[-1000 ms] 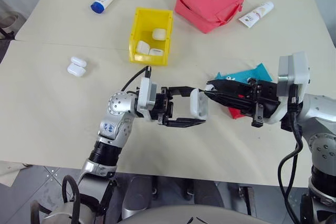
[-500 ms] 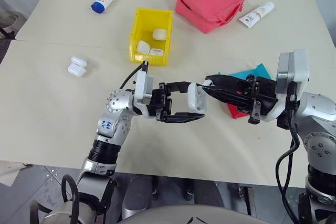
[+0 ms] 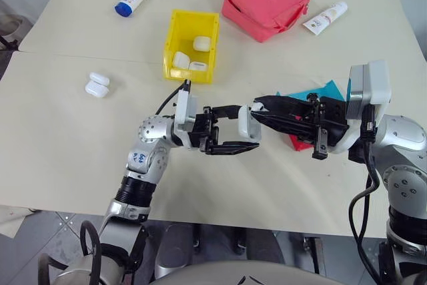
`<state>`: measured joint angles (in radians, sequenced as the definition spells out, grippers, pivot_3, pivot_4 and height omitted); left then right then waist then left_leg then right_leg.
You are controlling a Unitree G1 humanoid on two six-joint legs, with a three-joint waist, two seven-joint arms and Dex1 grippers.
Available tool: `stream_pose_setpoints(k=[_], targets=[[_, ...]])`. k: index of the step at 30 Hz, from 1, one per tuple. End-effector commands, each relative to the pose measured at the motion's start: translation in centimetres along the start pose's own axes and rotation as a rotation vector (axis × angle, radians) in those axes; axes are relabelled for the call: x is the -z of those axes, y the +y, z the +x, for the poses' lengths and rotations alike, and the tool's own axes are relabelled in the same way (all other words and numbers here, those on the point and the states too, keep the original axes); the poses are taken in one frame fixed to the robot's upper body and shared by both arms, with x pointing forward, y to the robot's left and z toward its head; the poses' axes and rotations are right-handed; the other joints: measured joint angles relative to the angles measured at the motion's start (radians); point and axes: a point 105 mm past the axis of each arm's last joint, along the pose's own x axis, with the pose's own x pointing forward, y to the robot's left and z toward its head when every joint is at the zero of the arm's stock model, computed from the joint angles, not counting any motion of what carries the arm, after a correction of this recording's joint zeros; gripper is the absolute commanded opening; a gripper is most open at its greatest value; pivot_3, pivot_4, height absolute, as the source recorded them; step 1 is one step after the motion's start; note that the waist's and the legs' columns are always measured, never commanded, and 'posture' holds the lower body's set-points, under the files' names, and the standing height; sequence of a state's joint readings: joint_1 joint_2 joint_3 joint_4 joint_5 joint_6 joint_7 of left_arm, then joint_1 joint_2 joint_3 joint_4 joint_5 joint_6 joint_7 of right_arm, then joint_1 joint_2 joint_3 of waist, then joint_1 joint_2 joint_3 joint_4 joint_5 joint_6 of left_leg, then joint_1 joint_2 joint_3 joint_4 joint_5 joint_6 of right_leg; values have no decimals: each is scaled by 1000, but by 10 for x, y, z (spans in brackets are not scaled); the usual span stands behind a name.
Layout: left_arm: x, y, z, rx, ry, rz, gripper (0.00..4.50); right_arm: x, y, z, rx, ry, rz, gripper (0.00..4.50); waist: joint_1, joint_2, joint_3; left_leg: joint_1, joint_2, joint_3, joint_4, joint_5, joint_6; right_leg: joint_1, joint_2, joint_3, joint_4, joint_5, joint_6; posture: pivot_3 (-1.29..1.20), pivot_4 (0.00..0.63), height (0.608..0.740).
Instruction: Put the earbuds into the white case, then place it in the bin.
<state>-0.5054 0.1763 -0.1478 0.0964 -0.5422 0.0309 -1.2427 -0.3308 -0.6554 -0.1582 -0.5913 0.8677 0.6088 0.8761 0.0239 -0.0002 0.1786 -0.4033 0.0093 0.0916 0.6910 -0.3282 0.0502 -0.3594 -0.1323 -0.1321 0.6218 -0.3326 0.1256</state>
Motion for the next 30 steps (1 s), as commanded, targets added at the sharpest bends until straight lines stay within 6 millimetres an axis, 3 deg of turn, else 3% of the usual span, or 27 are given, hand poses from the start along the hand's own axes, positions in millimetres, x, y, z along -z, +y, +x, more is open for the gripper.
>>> stream_pose_setpoints(k=[1,18,30], targets=[[-10,-1,8,34,-27,44,2798,-5,5,5,-31,-24,-35,487,0,0,0,0,0,0,0,0,0,0,0,0,0,0,0,0,150,740],[-30,-11,18,100,-80,71,2798,21,-5,9,-17,-37,-18,487,-1,0,0,0,0,0,0,0,0,0,0,0,0,0,0,0,150,740],[-41,-2,20,76,-114,101,2798,45,-1,-4,-16,20,26,487,0,0,0,0,0,0,0,0,0,0,0,0,0,0,0,0,150,740]])
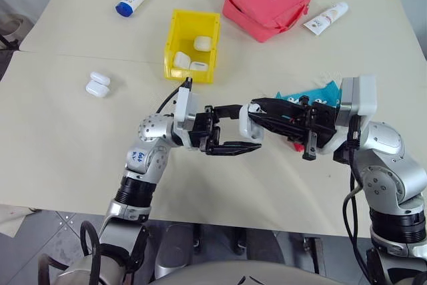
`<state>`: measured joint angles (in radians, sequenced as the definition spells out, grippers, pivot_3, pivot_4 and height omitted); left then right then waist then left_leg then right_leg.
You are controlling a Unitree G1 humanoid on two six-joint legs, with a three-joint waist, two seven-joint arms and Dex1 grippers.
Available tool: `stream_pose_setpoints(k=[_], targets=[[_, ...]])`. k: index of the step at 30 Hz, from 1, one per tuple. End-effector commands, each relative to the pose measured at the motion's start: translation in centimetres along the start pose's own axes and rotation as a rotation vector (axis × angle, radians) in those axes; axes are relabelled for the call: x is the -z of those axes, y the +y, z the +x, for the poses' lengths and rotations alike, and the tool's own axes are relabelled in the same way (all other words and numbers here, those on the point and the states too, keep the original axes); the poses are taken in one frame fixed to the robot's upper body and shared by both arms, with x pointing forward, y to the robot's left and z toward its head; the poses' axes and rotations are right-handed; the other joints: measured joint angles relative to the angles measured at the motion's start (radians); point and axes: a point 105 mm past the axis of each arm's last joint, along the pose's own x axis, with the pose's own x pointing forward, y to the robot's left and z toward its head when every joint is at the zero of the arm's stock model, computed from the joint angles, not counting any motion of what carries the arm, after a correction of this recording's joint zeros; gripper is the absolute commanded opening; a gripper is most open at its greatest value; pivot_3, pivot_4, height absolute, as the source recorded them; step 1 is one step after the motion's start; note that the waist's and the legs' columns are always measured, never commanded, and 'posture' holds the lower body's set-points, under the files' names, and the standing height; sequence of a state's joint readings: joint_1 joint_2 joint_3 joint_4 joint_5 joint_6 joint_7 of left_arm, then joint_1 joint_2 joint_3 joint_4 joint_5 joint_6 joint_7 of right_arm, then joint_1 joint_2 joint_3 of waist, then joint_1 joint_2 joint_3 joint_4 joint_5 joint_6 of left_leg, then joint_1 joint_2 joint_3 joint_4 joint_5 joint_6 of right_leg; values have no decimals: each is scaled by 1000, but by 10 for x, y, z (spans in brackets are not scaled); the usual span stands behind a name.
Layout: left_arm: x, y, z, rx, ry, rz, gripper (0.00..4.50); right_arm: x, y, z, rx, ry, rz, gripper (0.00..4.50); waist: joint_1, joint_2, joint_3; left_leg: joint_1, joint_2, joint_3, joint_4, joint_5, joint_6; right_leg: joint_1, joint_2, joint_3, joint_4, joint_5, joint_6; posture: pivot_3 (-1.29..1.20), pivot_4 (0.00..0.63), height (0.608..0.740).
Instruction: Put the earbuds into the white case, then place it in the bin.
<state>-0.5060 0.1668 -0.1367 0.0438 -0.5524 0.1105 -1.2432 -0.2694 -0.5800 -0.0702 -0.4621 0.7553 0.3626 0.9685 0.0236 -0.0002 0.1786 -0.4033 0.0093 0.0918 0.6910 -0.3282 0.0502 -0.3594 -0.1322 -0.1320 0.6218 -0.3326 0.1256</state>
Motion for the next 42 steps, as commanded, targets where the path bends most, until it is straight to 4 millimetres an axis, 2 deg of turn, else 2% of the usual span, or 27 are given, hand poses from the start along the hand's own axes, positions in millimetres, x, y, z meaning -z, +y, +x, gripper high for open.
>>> stream_pose_setpoints(k=[1,5,18,32,33,37,42], targets=[[-34,1,14,53,-97,135,2798,22,5,-8,-19,118,47,487,0,0,0,0,0,0,0,0,0,0,0,0,0,0,0,0,150,740],[-33,6,8,24,-80,147,2798,27,5,-12,-45,192,38,487,0,0,0,0,0,0,0,0,0,0,0,0,0,0,0,0,150,740],[-32,9,3,8,-68,177,2798,27,4,-7,-100,244,51,487,0,0,0,0,0,0,0,0,0,0,0,0,0,0,0,0,150,740],[-24,7,-2,0,-52,157,2798,8,1,3,-122,242,-33,487,1,0,0,0,0,0,0,0,0,0,0,0,0,0,0,0,150,740],[-24,7,-2,2,-52,156,2798,8,1,3,-121,245,-35,1230,1,0,0,0,0,0,0,0,0,0,0,0,0,0,0,0,150,740],[-22,9,-2,2,-50,155,2798,6,-1,4,-108,244,-44,2501,0,0,0,0,0,0,0,0,0,0,0,0,0,0,0,0,150,740],[-18,11,-7,-14,-41,143,2798,-1,-2,5,-96,229,-53,2501,0,0,0,0,0,0,0,0,0,0,0,0,0,0,0,0,150,740]])
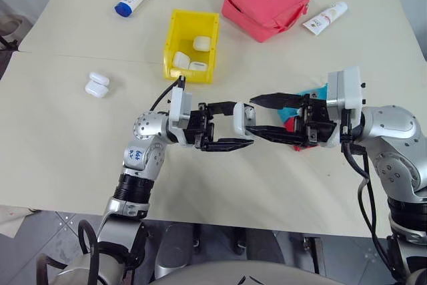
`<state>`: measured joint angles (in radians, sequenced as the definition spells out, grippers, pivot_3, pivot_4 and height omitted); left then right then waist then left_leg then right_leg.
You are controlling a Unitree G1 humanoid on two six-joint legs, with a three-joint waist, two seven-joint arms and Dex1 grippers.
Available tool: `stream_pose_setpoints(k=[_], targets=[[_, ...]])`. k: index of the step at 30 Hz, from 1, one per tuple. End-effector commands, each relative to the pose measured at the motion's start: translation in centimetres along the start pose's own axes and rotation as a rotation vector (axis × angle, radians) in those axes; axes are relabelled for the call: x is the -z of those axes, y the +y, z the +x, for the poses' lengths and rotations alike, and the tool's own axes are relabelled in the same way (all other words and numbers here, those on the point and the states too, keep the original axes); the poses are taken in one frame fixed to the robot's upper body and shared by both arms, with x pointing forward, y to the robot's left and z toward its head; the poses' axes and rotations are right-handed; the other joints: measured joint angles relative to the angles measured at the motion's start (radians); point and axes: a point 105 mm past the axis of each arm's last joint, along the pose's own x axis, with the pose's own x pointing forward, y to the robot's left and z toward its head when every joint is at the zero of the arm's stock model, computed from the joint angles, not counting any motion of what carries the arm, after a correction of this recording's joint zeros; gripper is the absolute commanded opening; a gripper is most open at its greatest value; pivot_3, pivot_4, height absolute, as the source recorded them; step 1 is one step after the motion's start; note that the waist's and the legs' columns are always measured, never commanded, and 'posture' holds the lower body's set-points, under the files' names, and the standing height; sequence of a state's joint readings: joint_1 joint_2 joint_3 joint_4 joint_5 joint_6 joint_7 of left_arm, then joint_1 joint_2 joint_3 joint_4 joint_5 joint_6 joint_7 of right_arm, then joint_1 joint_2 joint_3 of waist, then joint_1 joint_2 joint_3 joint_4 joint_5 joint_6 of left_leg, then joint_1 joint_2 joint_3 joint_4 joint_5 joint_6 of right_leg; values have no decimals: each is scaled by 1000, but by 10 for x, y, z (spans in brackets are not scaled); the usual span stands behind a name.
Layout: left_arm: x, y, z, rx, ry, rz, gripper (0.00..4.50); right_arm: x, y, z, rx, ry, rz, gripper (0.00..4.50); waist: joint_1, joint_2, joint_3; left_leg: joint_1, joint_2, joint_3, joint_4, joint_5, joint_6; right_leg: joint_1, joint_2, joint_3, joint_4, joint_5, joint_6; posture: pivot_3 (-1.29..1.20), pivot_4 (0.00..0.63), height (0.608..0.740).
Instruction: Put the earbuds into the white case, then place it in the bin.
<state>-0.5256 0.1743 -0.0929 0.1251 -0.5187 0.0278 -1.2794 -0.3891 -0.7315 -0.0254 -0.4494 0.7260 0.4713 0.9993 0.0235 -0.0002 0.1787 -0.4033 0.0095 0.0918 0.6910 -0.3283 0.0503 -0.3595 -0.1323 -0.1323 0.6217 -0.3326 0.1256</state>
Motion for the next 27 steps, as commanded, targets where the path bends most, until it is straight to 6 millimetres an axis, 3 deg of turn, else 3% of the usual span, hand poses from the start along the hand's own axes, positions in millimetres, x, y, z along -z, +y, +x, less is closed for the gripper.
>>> stream_pose_setpoints(k=[1,7,14,19,21,27], targets=[[-19,3,4,14,-64,81,2798,-2,5,3,-18,28,-15,2501,0,0,0,0,0,0,0,0,0,0,0,0,0,0,0,0,150,740],[-11,7,-6,-18,-40,58,2798,-9,1,-5,14,53,-49,2501,1,0,0,0,0,0,0,0,0,0,0,0,0,0,0,0,150,740],[-8,14,-17,-37,-17,53,2798,-9,-19,-42,189,160,-89,2501,1,0,0,0,0,0,0,0,0,0,0,0,0,0,0,0,150,740],[-11,15,-14,-34,-21,54,2798,10,-25,-95,402,291,-49,2501,6,0,0,0,-1,0,0,0,1,0,-1,0,0,0,0,0,150,740],[-11,15,-14,-29,-21,49,2798,23,-16,-124,480,355,4,2501,13,0,0,-1,-1,-1,0,-1,1,0,-1,0,0,0,0,0,150,740],[-11,17,-12,-16,-21,43,2798,43,7,-177,669,428,93,2501,9,0,0,0,-1,1,0,0,2,1,-1,1,-1,0,1,0,150,740]])
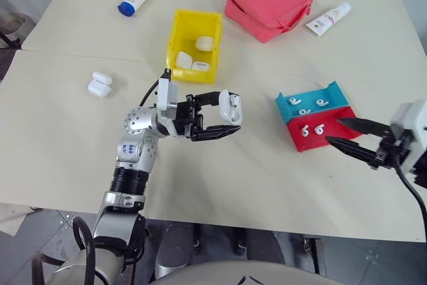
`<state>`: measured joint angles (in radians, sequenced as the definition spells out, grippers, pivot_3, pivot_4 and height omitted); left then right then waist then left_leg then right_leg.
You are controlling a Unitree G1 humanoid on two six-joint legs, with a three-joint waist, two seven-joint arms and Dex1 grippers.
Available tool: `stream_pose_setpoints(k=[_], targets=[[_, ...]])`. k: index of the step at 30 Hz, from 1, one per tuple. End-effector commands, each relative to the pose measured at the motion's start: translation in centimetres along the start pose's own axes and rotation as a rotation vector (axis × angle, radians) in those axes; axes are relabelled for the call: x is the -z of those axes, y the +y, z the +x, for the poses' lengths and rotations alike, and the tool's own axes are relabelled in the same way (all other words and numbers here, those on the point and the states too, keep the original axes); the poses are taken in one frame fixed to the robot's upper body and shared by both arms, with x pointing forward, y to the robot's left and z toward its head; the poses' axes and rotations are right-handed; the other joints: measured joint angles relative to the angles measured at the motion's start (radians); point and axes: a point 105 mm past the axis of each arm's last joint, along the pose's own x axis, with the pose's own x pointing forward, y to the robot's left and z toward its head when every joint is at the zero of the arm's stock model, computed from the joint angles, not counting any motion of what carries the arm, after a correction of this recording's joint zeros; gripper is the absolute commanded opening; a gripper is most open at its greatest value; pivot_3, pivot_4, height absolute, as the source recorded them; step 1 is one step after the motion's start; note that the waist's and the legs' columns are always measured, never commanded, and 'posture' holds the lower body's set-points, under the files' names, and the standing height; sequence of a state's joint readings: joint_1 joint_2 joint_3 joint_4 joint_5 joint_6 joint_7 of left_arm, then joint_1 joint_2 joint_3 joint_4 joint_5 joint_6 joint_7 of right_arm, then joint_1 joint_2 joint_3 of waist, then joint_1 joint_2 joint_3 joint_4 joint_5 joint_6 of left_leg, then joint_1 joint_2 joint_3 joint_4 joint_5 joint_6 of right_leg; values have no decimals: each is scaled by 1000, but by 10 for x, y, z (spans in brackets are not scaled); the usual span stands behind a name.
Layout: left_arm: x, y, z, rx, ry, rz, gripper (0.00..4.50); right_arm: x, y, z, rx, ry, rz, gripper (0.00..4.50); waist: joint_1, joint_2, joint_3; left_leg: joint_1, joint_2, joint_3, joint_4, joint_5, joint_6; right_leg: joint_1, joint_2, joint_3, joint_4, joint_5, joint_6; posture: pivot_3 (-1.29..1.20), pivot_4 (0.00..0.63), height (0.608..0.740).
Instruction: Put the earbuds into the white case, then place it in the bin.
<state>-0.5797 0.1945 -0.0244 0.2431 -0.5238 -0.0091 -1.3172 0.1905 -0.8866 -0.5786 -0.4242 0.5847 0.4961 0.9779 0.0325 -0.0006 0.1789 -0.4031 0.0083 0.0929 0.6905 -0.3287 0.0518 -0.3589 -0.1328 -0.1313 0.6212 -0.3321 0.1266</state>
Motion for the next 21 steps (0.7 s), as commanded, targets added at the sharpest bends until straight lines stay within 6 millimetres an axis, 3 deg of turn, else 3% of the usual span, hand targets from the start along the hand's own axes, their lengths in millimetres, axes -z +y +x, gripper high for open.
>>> stream_pose_setpoints(k=[1,5,10,16,21], targets=[[-9,0,7,39,-28,28,2798,9,-6,-32,119,12,8,2501,0,0,0,0,1,0,0,0,0,0,1,0,0,0,0,0,150,740],[-8,0,9,42,-35,27,2798,13,-5,-42,144,30,22,2501,-9,0,0,0,0,1,0,0,0,0,1,2,-1,0,0,0,150,740],[-7,-2,10,42,-40,28,2798,6,-6,-36,131,22,8,2501,-8,0,0,1,2,1,0,0,-1,0,2,2,-1,0,0,0,150,740],[-13,-2,8,1,-47,74,2798,-25,-16,5,36,9,-81,2501,-11,1,0,1,2,2,0,0,-1,0,1,2,-1,0,0,0,150,740],[-13,-7,7,-31,-51,92,2798,-37,-39,38,14,88,-142,2501,-8,1,0,1,1,1,1,0,-1,0,0,1,-1,0,0,0,150,740]])
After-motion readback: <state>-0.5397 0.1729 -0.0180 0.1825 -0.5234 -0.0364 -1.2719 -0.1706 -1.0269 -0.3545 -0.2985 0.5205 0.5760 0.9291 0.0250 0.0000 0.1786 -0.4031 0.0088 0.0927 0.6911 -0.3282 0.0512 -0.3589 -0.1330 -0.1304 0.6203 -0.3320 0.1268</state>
